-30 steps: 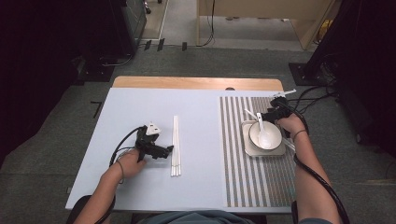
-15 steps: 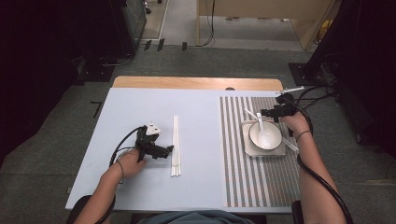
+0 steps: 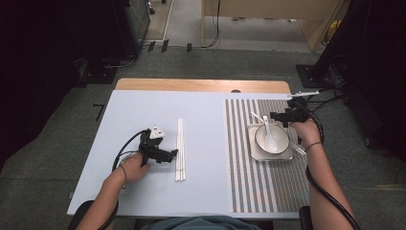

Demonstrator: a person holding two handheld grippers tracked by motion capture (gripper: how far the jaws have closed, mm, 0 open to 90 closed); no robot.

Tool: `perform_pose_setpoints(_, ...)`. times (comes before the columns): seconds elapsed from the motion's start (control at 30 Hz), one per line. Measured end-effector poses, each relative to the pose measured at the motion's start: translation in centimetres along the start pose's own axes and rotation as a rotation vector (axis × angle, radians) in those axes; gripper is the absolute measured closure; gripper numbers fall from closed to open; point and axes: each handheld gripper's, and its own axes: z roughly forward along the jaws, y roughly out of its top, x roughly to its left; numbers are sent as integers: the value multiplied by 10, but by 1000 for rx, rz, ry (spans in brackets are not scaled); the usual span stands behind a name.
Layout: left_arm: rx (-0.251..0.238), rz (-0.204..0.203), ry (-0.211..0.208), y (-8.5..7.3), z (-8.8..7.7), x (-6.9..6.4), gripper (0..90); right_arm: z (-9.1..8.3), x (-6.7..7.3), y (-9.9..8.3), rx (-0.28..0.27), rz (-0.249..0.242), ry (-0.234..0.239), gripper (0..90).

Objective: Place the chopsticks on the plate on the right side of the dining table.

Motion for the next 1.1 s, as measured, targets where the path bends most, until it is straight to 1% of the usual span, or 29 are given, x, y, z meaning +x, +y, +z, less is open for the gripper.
perform_pose_setpoints(0.07, 0, 0, 0, 0, 0, 0, 0, -4, 3, -2, -15, 11, 5, 252)
perform_pose_setpoints(0.13, 0, 0, 0, 0, 0, 0, 0, -8, 7, -4, -38, 30, 13, 249)
perform_pose_setpoints(0.27, 0, 0, 0, 0, 0, 0, 0, -14, 17, -8, -59, 7, 16, 244)
perform_pose_setpoints(0.4, 0, 0, 0, 0, 0, 0, 0, -21, 24, -9, -79, 8, 16, 239)
perform_pose_setpoints(0.5, 0, 1, 0, 0, 0, 0, 0, -26, 30, -11, -89, -3, 19, 233)
perform_pose_setpoints(0.63, 1, 1, 0, 0, 0, 0, 0, -31, 37, -16, -109, 7, 25, 229)
perform_pose_setpoints(0.7, 0, 1, 0, 0, 0, 0, 0, -32, 40, -19, -103, 11, 31, 223)
perform_pose_setpoints(0.83, 0, 0, 0, 0, 0, 0, 0, -32, 47, -26, -101, 5, 12, 199)
perform_pose_setpoints(0.93, 1, 0, 0, 0, 0, 0, 0, -34, 53, -29, -118, 6, 4, 194)
perform_pose_setpoints(1.1, 0, 0, 0, 0, 0, 0, 0, -40, 66, -30, -141, -3, 7, 187)
